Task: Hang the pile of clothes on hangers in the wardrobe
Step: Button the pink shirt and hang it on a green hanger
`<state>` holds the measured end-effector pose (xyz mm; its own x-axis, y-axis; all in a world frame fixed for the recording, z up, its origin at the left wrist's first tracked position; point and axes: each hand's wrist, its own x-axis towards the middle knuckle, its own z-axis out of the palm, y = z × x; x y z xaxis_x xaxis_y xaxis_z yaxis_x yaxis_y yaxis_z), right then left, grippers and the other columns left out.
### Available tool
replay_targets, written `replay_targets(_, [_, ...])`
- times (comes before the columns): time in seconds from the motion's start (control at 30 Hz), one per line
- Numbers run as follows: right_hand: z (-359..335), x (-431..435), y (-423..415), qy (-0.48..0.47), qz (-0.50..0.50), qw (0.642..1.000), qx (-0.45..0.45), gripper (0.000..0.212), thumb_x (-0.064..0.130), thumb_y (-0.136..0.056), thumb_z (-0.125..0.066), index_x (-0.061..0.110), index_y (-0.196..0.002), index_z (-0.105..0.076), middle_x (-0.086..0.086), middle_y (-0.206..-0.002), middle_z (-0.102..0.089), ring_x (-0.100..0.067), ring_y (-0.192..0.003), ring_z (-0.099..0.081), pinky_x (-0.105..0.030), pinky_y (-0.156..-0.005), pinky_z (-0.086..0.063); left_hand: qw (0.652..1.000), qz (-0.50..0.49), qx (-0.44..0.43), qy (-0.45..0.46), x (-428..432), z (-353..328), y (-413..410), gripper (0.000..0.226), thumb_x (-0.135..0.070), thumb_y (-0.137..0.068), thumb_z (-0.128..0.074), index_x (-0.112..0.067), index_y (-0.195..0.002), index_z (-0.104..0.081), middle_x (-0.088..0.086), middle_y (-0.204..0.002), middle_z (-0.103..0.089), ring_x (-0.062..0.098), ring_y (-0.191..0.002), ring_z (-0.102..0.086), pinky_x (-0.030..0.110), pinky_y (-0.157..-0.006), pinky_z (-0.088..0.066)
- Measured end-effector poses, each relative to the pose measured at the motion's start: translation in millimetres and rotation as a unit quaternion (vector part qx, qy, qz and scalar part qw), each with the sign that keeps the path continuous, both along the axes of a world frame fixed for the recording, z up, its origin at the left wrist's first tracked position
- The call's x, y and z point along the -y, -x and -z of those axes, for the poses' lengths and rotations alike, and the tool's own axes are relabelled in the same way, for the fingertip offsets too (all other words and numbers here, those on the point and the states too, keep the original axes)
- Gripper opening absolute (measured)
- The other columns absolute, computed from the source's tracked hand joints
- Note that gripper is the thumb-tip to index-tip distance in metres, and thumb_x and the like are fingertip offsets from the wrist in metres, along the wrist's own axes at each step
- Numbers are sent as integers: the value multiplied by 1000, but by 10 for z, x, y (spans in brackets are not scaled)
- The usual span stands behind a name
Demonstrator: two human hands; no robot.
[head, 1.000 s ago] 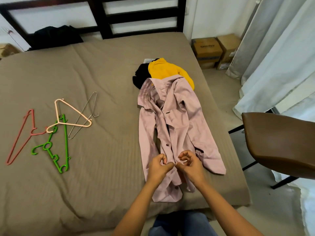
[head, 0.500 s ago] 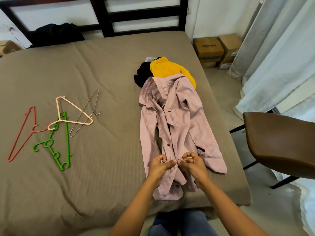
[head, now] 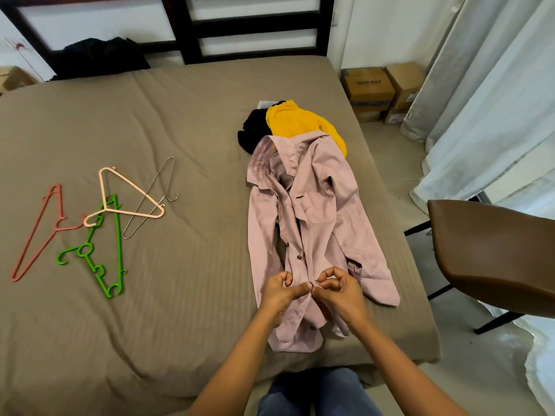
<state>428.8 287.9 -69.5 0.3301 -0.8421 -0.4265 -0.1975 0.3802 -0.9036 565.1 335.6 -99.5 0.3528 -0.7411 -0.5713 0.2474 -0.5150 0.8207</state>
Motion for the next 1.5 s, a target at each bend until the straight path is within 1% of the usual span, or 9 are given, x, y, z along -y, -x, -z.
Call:
replay_targets(0.2, [24,-32,27,29,-17,999,4,12,-8,-85,-57,4,-89,-56,-1,-46,-50,-13,-46,-40,-25,-50,-37,996,28,86,0,-2,-55,-58,47,-6,-62,-85,-18,-58,-40,-8,-55,-36,8,-53,-35,22,-53,-34])
replay_targets(0.37, [72,-88,-28,-15,34,999,5,24,-13,-78,-63,4,-86,-49,-7,-53,-62,-11,-47,-53,-23,-50,-46,996,1,92,-7,8,-161,51,29,3,-66,-77,-14,-59,-54,-6,-56,-53,6,-53,-51,19,-54,-45])
replay_targets(0.5, [146,-117,-2,2,16,999,-33,34,25,-61,-79,17,-82,-54,-15,-70,-70,-32,-74,-69,-47,-74,-56,998,-46,2,-33,22,-191,79,24,12,-72,-66,-10,-64,-59,6,-65,-61,14,-62,-61,20,-57,-51])
replay_targets(0.57, [172,-115,-3,15,2,998,-57,33,31,-58,-79,24,-79,-55,-10,-71,-72,-26,-76,-71,-46,-75,-56,997,-53,-31,-50,22,-189,80,22,12,-73,-64,-8,-69,-60,9,-69,-61,18,-66,-61,22,-59,-52])
replay_targets(0.77, [154,-98,-63,43,11,994,-97,26,15,-65,-79,21,-76,-55,-6,-71,-70,-21,-73,-70,-42,-71,-58,996,-33,-72,-35,-1,-102,44,23,13,-78,-66,-8,-79,-56,12,-80,-59,21,-73,-63,26,-71,-55])
replay_targets(0.83, [142,-81,-80,4,26,998,-62,27,2,-68,-77,11,-79,-53,-12,-67,-67,-25,-70,-68,-38,-66,-57,998,-29,-56,-21,-27,-72,22,24,11,-76,-69,-8,-76,-55,10,-77,-57,15,-69,-62,21,-67,-55])
replay_targets(0.93, [122,-79,-76,-26,13,999,-15,25,-22,-74,-63,-2,-80,-49,-8,-56,-60,-12,-56,-63,-21,-54,-52,1000,-14,-9,-14,-58,-80,-11,17,3,-75,-75,-4,-76,-59,3,-72,-61,1,-60,-62,14,-59,-50])
replay_targets(1.17, [156,-66,-99,-3,38,999,-14,23,-13,-76,-68,3,-73,-52,-5,-60,-58,-7,-57,-58,-17,-55,-49,998,-18,55,-33,-27,-135,19,8,-8,-76,-73,-13,-72,-68,0,-75,-68,2,-73,-61,6,-56,-45])
replay_targets(1.5, [196,-55,-140,11,32,999,-40,19,-8,-74,-70,3,-76,-56,-2,-57,-59,-10,-58,-58,-22,-59,-50,996,-22,72,-43,-62,-134,99,14,-8,-87,-58,-16,-77,-65,-3,-77,-66,8,-74,-60,12,-65,-48])
